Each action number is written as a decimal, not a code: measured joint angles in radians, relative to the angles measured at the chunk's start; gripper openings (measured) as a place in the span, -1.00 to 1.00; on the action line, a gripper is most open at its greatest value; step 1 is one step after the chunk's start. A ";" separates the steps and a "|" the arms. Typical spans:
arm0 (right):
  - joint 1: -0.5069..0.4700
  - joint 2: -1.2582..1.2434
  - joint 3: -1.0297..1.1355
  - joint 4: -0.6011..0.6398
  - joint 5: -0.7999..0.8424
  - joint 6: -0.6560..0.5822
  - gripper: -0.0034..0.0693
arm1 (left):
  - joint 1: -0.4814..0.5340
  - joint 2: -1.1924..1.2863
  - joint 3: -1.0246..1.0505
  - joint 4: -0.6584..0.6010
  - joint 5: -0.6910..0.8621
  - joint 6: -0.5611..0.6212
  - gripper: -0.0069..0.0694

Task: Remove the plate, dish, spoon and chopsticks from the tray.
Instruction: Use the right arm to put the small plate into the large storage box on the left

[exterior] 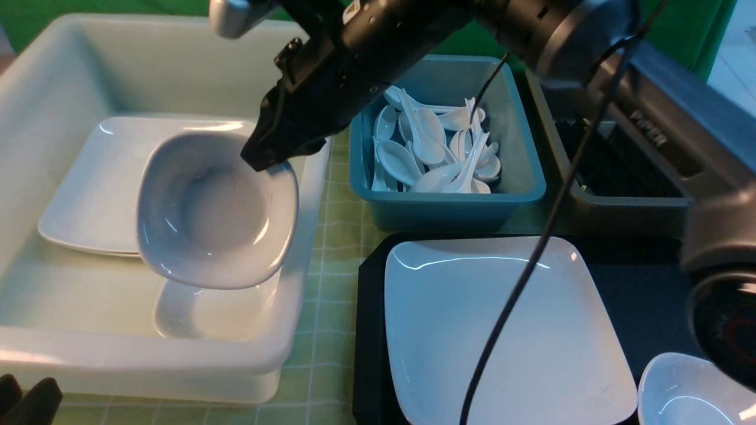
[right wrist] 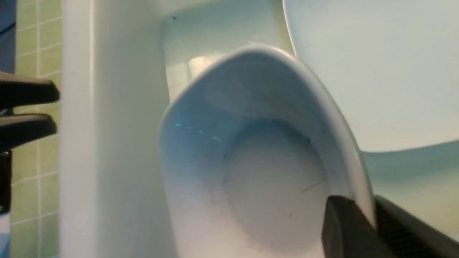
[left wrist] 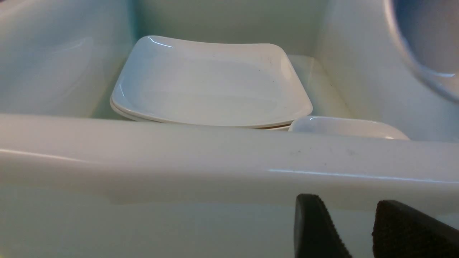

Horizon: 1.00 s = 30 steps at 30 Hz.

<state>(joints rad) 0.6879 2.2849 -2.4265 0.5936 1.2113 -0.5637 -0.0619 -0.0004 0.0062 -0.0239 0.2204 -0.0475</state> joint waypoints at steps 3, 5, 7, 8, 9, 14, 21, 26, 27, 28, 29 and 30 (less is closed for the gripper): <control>0.001 0.046 -0.021 0.006 -0.006 0.001 -0.83 | 0.000 0.000 0.000 0.000 0.000 0.000 -0.22; 0.001 0.078 -0.025 0.010 -0.008 0.001 -0.83 | 0.000 0.000 0.000 0.000 0.000 0.000 -0.22; 0.004 0.098 -0.026 0.006 -0.010 0.001 -0.83 | 0.000 0.000 0.000 0.000 0.000 0.000 -0.22; 0.008 0.104 -0.026 0.003 -0.010 0.001 -0.83 | 0.000 0.000 0.000 0.000 0.000 0.000 -0.22; 0.011 0.108 -0.026 0.000 -0.010 0.001 -0.83 | 0.000 0.000 0.000 0.000 0.000 0.000 -0.22; 0.036 0.117 -0.026 -0.037 -0.010 -0.003 -0.83 | 0.000 0.000 0.000 0.000 0.000 0.000 -0.22; 0.095 0.120 -0.030 -0.199 -0.058 -0.003 -0.81 | 0.000 0.000 0.000 0.000 0.000 0.000 -0.22; 0.109 0.135 -0.031 -0.251 -0.128 0.004 -0.66 | 0.000 0.000 0.000 0.000 0.000 -0.001 -0.22; 0.109 0.135 -0.031 -0.256 -0.135 0.004 -0.60 | 0.000 0.000 0.000 0.000 0.000 -0.001 -0.22; 0.109 0.136 -0.031 -0.260 -0.138 0.009 -0.52 | 0.000 0.000 0.000 0.000 0.000 -0.001 -0.22; 0.109 0.136 -0.031 -0.261 -0.139 0.014 -0.43 | 0.000 0.000 0.000 0.000 0.000 -0.001 -0.22; 0.109 0.136 -0.031 -0.261 -0.139 0.016 -0.35 | 0.000 0.000 0.000 0.000 0.000 -0.001 -0.22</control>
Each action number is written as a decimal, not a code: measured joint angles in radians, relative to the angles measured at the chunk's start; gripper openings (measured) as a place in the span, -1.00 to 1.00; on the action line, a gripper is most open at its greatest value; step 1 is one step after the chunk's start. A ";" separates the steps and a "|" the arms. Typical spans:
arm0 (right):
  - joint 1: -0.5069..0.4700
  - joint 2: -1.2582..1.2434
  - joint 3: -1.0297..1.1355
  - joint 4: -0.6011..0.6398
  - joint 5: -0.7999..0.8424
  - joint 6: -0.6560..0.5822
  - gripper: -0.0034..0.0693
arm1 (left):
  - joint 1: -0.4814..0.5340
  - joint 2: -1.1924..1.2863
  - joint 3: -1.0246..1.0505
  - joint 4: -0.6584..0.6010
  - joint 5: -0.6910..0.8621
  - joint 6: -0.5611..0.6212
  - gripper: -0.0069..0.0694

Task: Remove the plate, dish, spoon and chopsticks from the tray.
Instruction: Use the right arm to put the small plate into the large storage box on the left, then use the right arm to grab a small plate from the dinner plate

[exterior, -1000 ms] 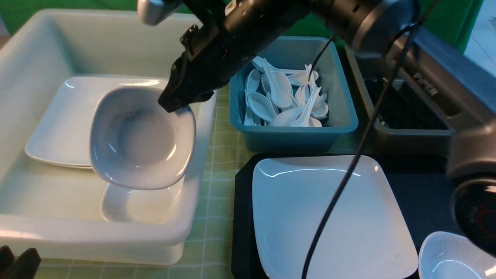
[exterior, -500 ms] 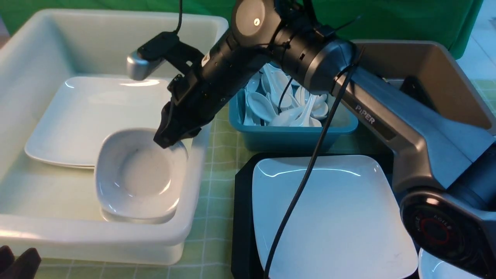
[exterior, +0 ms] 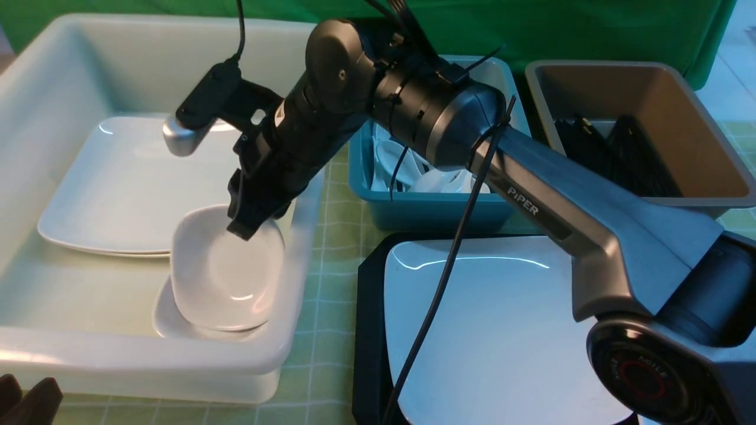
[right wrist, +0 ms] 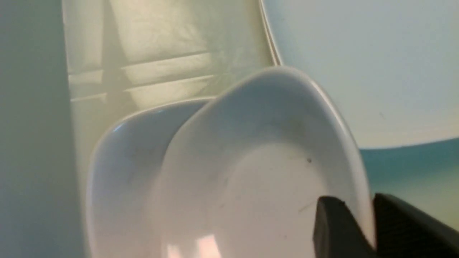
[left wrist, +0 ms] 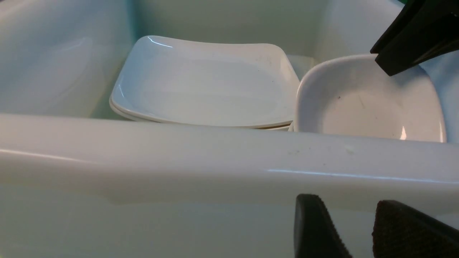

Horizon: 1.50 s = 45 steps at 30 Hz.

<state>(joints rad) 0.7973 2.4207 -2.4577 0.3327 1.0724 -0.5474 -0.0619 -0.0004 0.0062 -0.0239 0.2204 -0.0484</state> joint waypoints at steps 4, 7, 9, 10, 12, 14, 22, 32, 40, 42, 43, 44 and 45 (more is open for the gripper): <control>0.000 -0.003 -0.005 -0.002 0.019 0.005 -0.06 | 0.000 0.000 0.000 0.000 0.000 0.000 -0.22; 0.000 -0.025 -0.022 -0.012 0.070 0.014 0.00 | 0.000 0.000 0.000 0.000 0.000 0.000 -0.22; 0.000 -0.059 -0.060 -0.038 0.117 0.032 -0.06 | 0.000 0.000 0.000 0.000 0.000 0.000 -0.22; 0.000 -0.066 -0.063 -0.042 0.120 0.035 -0.07 | 0.000 0.000 0.000 0.000 0.000 0.000 -0.22; 0.000 -0.115 -0.091 -0.092 0.130 0.073 -0.21 | 0.000 0.000 0.000 0.000 0.000 0.000 -0.22; 0.000 -0.159 -0.099 -0.143 0.133 0.097 -0.36 | 0.000 0.000 0.000 0.000 0.000 0.000 -0.22; -0.014 -0.450 0.008 -0.499 0.138 0.307 -0.91 | 0.000 0.000 0.000 0.000 0.000 0.001 -0.22; -0.313 -0.977 0.802 -0.527 0.134 0.568 -0.92 | 0.000 0.000 0.000 0.000 0.000 0.001 -0.22; -0.687 -1.120 1.430 -0.466 0.096 0.348 -0.93 | 0.000 0.000 0.000 0.000 0.000 0.001 -0.22; -0.740 -1.102 1.507 -0.428 0.079 0.280 -0.92 | 0.000 0.000 0.000 0.000 0.000 0.001 -0.22; -0.752 -1.089 1.534 -0.412 0.059 0.259 -0.90 | 0.000 0.000 0.000 0.000 0.000 0.001 -0.22; -0.757 -1.077 1.548 -0.404 0.032 0.246 -0.88 | 0.000 0.000 0.000 0.000 0.000 0.001 -0.22; -0.759 -1.060 1.553 -0.395 0.001 0.234 -0.84 | 0.000 0.000 0.000 0.000 0.000 0.001 -0.22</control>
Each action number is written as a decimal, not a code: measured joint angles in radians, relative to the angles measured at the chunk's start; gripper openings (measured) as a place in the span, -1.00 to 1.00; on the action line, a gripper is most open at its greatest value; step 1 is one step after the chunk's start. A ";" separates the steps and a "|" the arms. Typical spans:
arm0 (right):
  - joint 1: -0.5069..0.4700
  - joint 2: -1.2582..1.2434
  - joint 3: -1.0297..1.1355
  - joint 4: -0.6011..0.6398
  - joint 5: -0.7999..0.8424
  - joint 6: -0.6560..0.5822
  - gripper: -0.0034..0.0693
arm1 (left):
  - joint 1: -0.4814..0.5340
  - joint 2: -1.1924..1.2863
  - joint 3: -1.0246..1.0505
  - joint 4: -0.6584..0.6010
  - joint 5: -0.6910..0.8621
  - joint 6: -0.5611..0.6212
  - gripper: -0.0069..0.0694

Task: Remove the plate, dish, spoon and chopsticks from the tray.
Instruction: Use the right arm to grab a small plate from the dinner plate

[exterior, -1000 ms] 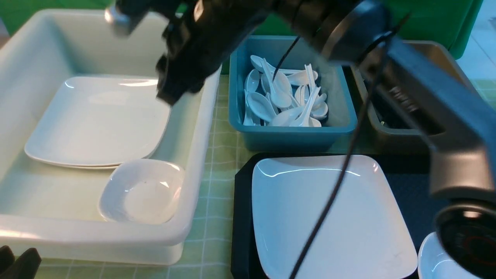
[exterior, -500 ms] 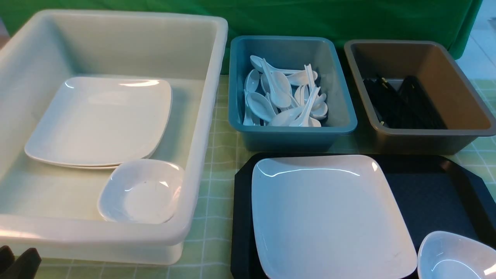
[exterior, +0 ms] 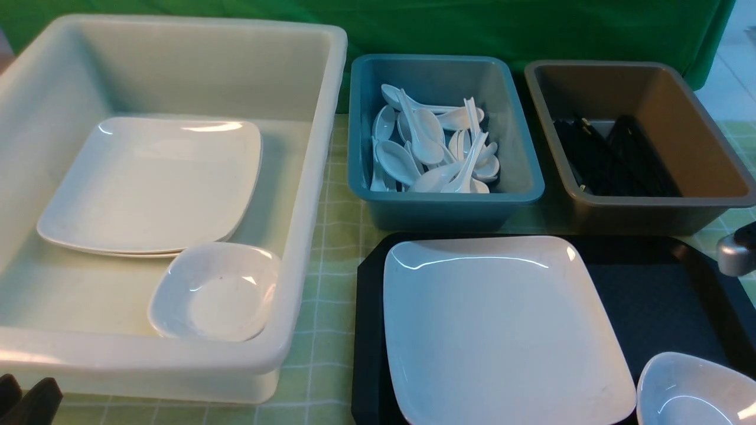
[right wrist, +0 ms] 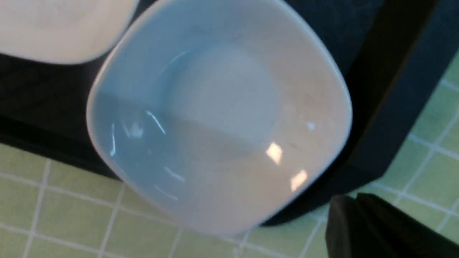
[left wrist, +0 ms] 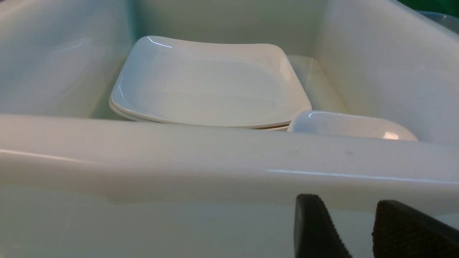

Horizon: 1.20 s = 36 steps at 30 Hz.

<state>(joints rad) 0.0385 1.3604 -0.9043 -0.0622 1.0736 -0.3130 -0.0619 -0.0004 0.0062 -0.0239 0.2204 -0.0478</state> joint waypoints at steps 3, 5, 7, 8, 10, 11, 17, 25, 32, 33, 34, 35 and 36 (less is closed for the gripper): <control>0.002 0.057 -0.005 0.016 -0.070 -0.020 -0.62 | 0.000 0.000 0.000 0.000 0.000 0.000 -0.22; 0.007 0.091 -0.012 0.016 -0.081 -0.027 -0.47 | 0.000 0.000 0.000 0.000 0.000 0.000 -0.22; 0.015 0.152 -0.031 0.016 -0.092 -0.058 -0.19 | 0.000 0.000 0.000 0.000 0.000 0.000 -0.22; 0.022 0.181 -0.043 0.016 -0.097 -0.080 -0.07 | 0.000 0.000 0.000 0.000 0.000 -0.001 -0.22; 0.037 0.223 -0.056 0.015 -0.101 -0.124 0.07 | 0.000 0.000 0.000 0.000 0.000 -0.001 -0.22; 0.045 0.242 -0.059 0.014 -0.104 -0.145 0.11 | 0.000 0.000 0.000 0.000 0.000 -0.001 -0.22; 0.100 0.306 -0.067 0.003 -0.169 -0.240 0.15 | 0.000 0.000 0.000 0.000 0.000 -0.001 -0.22; 0.118 0.372 -0.068 -0.009 -0.173 -0.258 0.11 | 0.000 0.000 0.000 0.000 0.000 -0.001 -0.22; 0.118 0.379 -0.096 -0.038 -0.052 -0.330 -0.50 | 0.000 0.000 0.000 0.000 0.000 0.000 -0.22; 0.118 0.379 -0.110 -0.034 -0.028 -0.337 -0.53 | 0.000 0.000 0.000 0.000 0.000 0.000 -0.22; 0.118 0.379 -0.121 -0.031 -0.006 -0.339 -0.55 | 0.000 0.000 0.000 0.000 0.000 0.000 -0.22; 0.118 0.379 -0.133 -0.029 0.014 -0.339 -0.57 | 0.000 0.000 0.000 0.000 0.000 0.000 -0.22; 0.118 0.379 -0.150 -0.026 0.042 -0.339 -0.61 | 0.000 0.000 0.000 0.000 0.000 -0.001 -0.22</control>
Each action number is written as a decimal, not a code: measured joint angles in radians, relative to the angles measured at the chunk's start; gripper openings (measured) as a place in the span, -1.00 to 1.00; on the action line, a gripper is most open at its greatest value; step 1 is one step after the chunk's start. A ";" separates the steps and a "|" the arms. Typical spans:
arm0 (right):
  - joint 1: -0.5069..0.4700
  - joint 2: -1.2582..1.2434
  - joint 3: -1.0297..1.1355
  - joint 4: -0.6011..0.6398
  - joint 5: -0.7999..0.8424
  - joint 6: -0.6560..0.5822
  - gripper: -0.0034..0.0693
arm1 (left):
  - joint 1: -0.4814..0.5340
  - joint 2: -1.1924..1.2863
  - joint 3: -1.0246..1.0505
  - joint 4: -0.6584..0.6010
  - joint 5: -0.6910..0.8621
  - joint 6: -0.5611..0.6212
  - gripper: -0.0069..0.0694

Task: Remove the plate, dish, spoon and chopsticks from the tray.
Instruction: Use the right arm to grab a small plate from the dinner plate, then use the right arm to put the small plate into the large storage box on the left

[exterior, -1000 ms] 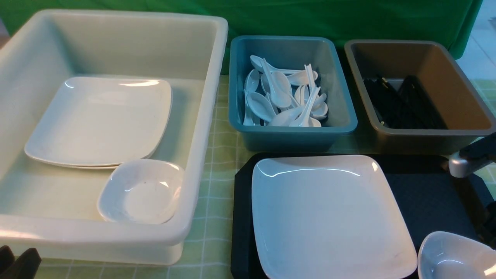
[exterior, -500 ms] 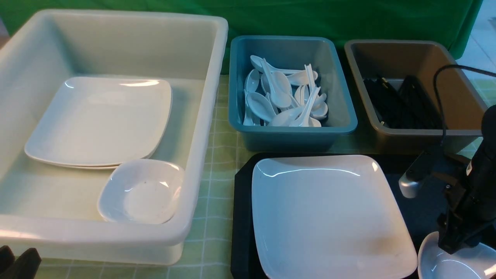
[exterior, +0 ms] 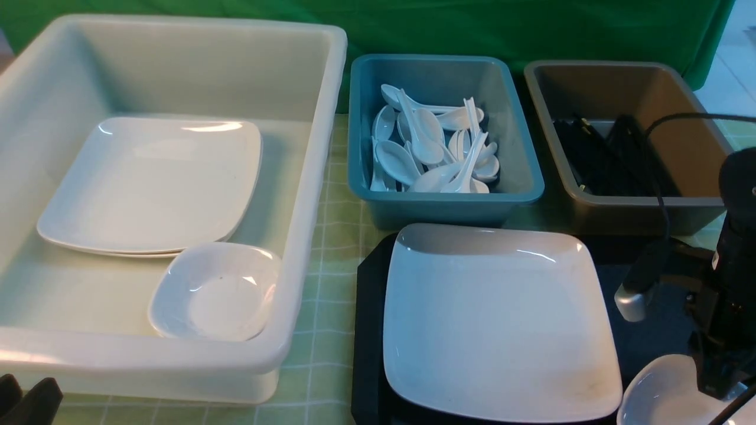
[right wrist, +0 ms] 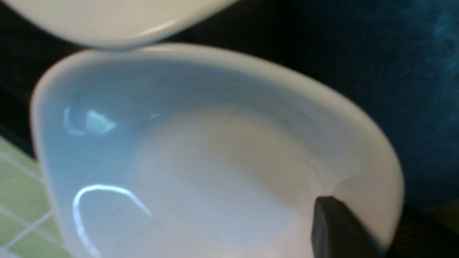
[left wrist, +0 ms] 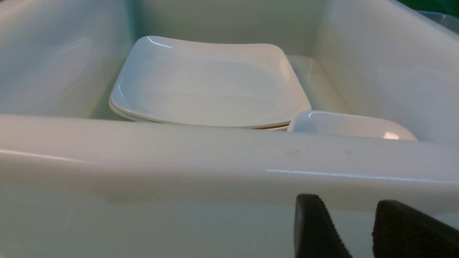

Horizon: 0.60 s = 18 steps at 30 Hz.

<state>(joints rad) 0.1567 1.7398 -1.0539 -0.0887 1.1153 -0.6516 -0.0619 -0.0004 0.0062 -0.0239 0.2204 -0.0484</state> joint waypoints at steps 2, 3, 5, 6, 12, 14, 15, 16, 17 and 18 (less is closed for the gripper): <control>0.000 -0.001 -0.024 0.003 0.040 0.001 -0.67 | 0.000 0.000 0.000 0.000 0.000 0.000 -0.22; 0.000 -0.010 -0.056 0.004 0.089 0.002 -0.75 | 0.000 0.000 0.000 0.000 0.000 0.000 -0.22; 0.000 -0.022 -0.080 -0.004 0.102 0.012 -0.78 | 0.000 0.000 0.000 0.000 0.000 0.000 -0.22; 0.000 -0.034 -0.094 -0.013 0.101 0.019 -0.80 | 0.000 0.000 0.000 0.000 0.000 0.000 -0.22; 0.001 -0.128 -0.144 -0.066 0.094 0.040 -0.83 | 0.000 0.000 0.000 0.000 0.000 0.000 -0.22; 0.001 -0.179 -0.177 -0.074 0.094 0.048 -0.83 | 0.000 0.000 0.000 0.000 0.000 0.000 -0.22; 0.001 -0.202 -0.193 -0.075 0.094 0.053 -0.83 | 0.000 0.000 0.000 0.000 0.000 0.000 -0.22; 0.001 -0.220 -0.208 -0.075 0.095 0.056 -0.83 | 0.000 0.000 0.000 0.000 0.000 0.000 -0.22; 0.001 -0.242 -0.227 -0.075 0.095 0.060 -0.83 | 0.000 0.000 0.000 0.000 0.000 0.000 -0.22; 0.001 -0.263 -0.243 -0.075 0.096 0.066 -0.83 | 0.000 0.000 0.000 0.000 0.000 0.000 -0.22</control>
<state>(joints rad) 0.1575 1.4767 -1.2966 -0.1639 1.2109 -0.5859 -0.0619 -0.0004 0.0062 -0.0239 0.2204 -0.0484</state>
